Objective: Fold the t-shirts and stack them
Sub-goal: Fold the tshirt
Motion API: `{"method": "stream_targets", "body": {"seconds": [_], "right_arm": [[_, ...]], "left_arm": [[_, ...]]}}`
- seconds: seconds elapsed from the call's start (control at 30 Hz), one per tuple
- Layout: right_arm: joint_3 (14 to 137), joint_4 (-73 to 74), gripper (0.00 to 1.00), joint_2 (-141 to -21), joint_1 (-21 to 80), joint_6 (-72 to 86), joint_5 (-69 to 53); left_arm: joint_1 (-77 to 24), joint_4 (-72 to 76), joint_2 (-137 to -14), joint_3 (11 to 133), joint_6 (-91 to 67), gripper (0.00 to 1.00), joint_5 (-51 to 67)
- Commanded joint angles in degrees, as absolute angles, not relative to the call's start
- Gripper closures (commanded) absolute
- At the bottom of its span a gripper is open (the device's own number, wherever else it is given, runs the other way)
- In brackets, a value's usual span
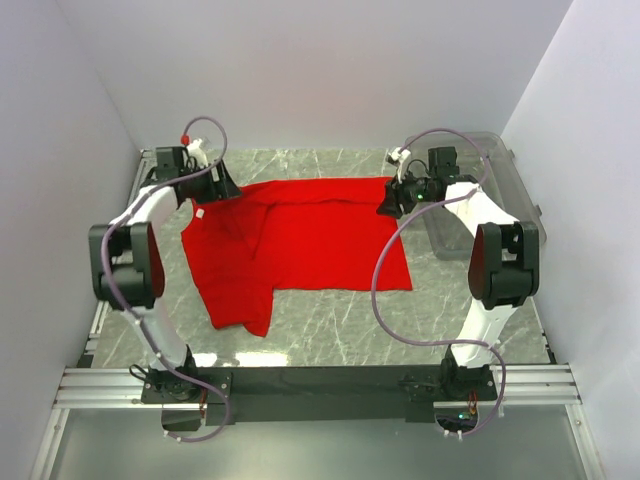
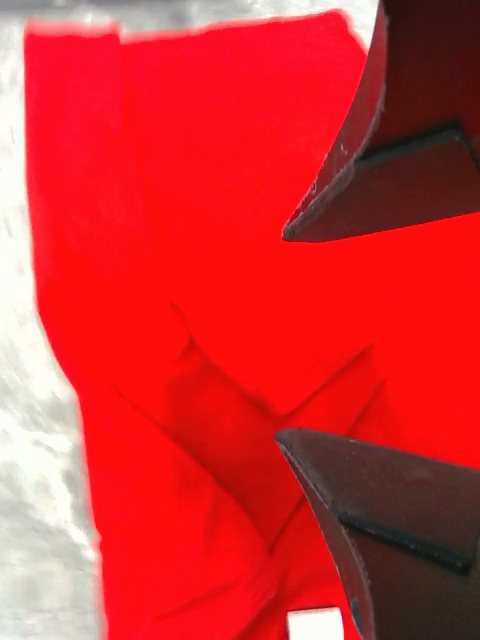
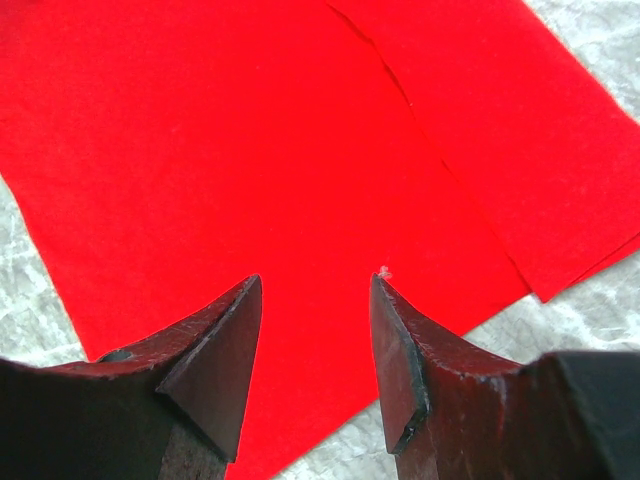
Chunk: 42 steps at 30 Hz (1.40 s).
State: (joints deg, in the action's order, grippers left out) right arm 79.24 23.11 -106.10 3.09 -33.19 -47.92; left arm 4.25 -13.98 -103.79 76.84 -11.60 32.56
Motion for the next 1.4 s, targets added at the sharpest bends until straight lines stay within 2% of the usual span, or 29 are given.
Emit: {"method": "stream_targets", "body": {"seconds": [0.0,0.43,0.5,0.8,1.37], "right_arm": [[78.05,21.27,0.46,-102.39,2.64,-32.61,-49.13],[78.40,21.62,0.46,-102.48,2.64,-32.25,-49.04],[78.49,21.80,0.46,-102.66,2.64,-32.43,-49.04],[78.05,21.45,0.46,-102.13,2.37,-32.26,-48.96],[78.49,21.62,0.46,-102.04,2.20,-31.99,-49.22]], "left_arm": [[2.64,-15.99,-108.62,79.54,-16.61,0.22,27.51],[0.44,-18.37,-116.45,83.85,-18.02,0.38,21.53],[0.44,-18.72,-117.59,84.81,-18.28,0.44,21.36],[-1.49,-22.41,-119.97,87.98,-16.44,0.46,18.98],[-1.58,-24.70,-119.53,88.50,-13.45,0.92,19.60]]}}
